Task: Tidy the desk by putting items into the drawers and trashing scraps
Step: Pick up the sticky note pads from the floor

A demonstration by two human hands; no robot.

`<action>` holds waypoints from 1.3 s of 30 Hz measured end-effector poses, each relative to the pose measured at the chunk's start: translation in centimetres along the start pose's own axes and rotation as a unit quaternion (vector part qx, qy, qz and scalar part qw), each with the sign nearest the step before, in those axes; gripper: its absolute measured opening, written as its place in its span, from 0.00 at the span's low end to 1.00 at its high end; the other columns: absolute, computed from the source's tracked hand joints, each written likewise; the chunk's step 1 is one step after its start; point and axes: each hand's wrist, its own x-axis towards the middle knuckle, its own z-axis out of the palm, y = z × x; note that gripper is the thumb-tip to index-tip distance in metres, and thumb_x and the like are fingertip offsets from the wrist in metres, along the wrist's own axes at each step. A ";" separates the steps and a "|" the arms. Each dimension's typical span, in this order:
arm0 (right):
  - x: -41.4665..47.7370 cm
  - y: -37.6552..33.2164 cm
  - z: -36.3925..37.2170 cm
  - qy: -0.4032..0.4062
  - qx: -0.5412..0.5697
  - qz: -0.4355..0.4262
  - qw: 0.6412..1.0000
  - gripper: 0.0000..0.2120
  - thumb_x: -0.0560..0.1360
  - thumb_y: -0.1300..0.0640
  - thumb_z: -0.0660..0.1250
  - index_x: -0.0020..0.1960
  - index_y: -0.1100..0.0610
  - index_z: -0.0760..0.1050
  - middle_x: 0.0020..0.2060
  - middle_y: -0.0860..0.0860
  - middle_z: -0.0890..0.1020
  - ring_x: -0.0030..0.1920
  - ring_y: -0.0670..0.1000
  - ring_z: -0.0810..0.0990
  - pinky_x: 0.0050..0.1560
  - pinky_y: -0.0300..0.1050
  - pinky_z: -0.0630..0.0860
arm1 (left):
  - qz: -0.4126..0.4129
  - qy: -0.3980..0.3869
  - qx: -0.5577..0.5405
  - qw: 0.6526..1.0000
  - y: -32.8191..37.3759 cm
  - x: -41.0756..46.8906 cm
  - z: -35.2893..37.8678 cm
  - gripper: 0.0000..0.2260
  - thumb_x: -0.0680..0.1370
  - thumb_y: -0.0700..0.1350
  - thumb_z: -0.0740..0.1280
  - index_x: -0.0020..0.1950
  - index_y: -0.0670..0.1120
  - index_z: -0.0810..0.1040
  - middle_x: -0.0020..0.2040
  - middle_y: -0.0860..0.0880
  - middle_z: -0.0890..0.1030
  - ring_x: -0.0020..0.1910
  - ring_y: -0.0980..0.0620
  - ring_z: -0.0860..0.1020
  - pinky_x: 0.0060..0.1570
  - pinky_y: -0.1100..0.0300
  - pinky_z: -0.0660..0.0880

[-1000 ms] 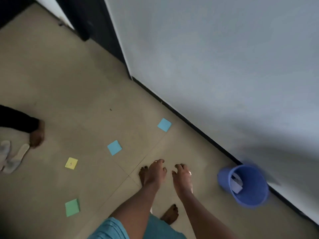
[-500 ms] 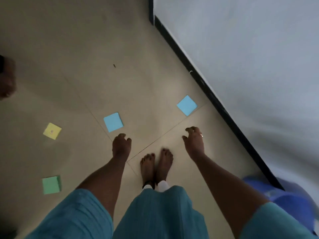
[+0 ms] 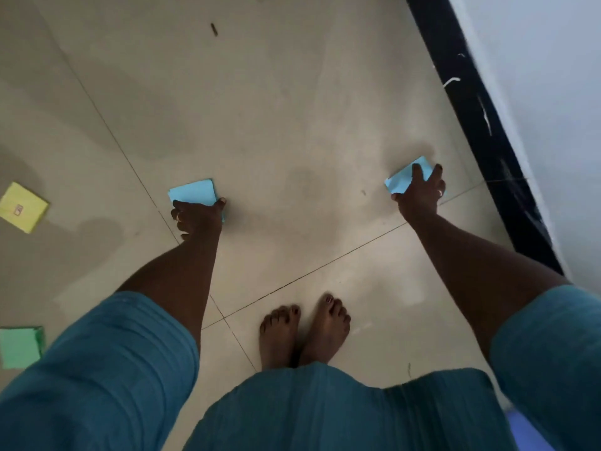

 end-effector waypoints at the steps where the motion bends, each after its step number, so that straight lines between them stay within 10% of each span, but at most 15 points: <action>1: 0.5 0.0 0.3 -0.001 -0.008 0.014 1.000 0.37 0.72 0.58 0.71 0.75 0.55 0.55 0.74 0.59 0.52 0.72 0.65 0.54 0.67 0.59 0.64 | -0.011 -0.001 0.001 1.000 -0.2 0.4 0.3 0.44 0.69 0.53 0.75 0.76 0.40 0.53 0.73 0.41 0.60 0.72 0.40 0.61 0.71 0.45 0.60; 7: 1.8 -0.1 -0.1 -0.007 -0.030 0.100 0.994 0.50 0.61 0.55 0.79 0.73 0.60 0.53 0.67 0.61 0.63 0.67 0.63 0.63 0.65 0.59 0.65 | -0.032 0.047 0.009 0.998 -2.0 2.2 0.5 0.44 0.60 0.57 0.79 0.68 0.42 0.63 0.67 0.40 0.65 0.66 0.40 0.66 0.67 0.46 0.66; 15: 0.6 1.1 0.1 -0.028 0.069 0.163 0.984 0.42 0.63 0.55 0.79 0.68 0.59 0.57 0.66 0.60 0.62 0.65 0.63 0.66 0.63 0.58 0.67 | -0.072 0.011 -0.098 0.993 -1.3 2.0 -0.6 0.46 0.58 0.52 0.81 0.68 0.43 0.60 0.68 0.42 0.65 0.67 0.42 0.67 0.67 0.47 0.67; 19: -1.3 1.1 0.7 -0.003 0.126 0.146 0.981 0.30 0.70 0.63 0.72 0.65 0.61 0.59 0.62 0.59 0.72 0.62 0.62 0.73 0.62 0.56 0.66 | 0.054 -0.151 0.132 0.978 -2.5 -8.6 -0.7 0.13 0.78 0.44 0.65 0.53 0.55 0.62 0.60 0.40 0.73 0.63 0.62 0.73 0.68 0.71 0.62; 21: -2.7 1.0 0.6 0.009 0.167 0.124 0.978 0.21 0.73 0.66 0.67 0.61 0.61 0.61 0.60 0.60 0.75 0.60 0.61 0.75 0.55 0.49 0.70 | 0.248 -0.163 0.224 0.928 -10.2 -13.3 2.7 0.06 0.81 0.39 0.54 0.52 0.51 0.66 0.48 0.52 0.75 0.54 0.68 0.76 0.64 0.82 0.52; 27: -9.1 -0.2 -0.9 -0.003 0.291 0.138 0.947 0.19 0.73 0.67 0.63 0.63 0.63 0.65 0.59 0.62 0.75 0.59 0.60 0.76 0.49 0.46 0.72 | 0.151 -0.176 0.099 0.968 -19.3 -10.9 5.4 0.11 0.74 0.40 0.57 0.55 0.46 0.71 0.44 0.45 0.80 0.41 0.47 0.79 0.41 0.54 0.76; 31: -15.0 -0.8 -3.9 -0.039 0.325 0.139 0.935 0.17 0.73 0.68 0.60 0.62 0.62 0.67 0.57 0.62 0.76 0.55 0.59 0.77 0.46 0.46 0.72 | 0.065 -0.186 0.024 0.980 -16.0 -12.9 3.2 0.13 0.77 0.41 0.54 0.60 0.46 0.69 0.52 0.45 0.80 0.48 0.47 0.78 0.48 0.54 0.75; 34: -19.6 -0.8 -7.0 -0.042 0.352 0.147 0.923 0.17 0.74 0.68 0.58 0.62 0.62 0.67 0.57 0.61 0.76 0.49 0.56 0.75 0.43 0.42 0.67 | -0.145 -0.210 -0.220 0.942 -5.2 -17.0 -2.2 0.13 0.79 0.38 0.58 0.62 0.40 0.72 0.58 0.42 0.79 0.55 0.42 0.78 0.55 0.48 0.77; 39: -27.7 0.3 -13.5 -0.021 0.423 0.206 0.882 0.17 0.76 0.68 0.58 0.64 0.60 0.68 0.56 0.58 0.76 0.45 0.53 0.72 0.43 0.42 0.69 | 0.010 -0.211 -0.117 0.970 -1.2 -27.3 -9.6 0.13 0.72 0.35 0.71 0.56 0.37 0.77 0.55 0.40 0.80 0.52 0.41 0.80 0.53 0.44 0.78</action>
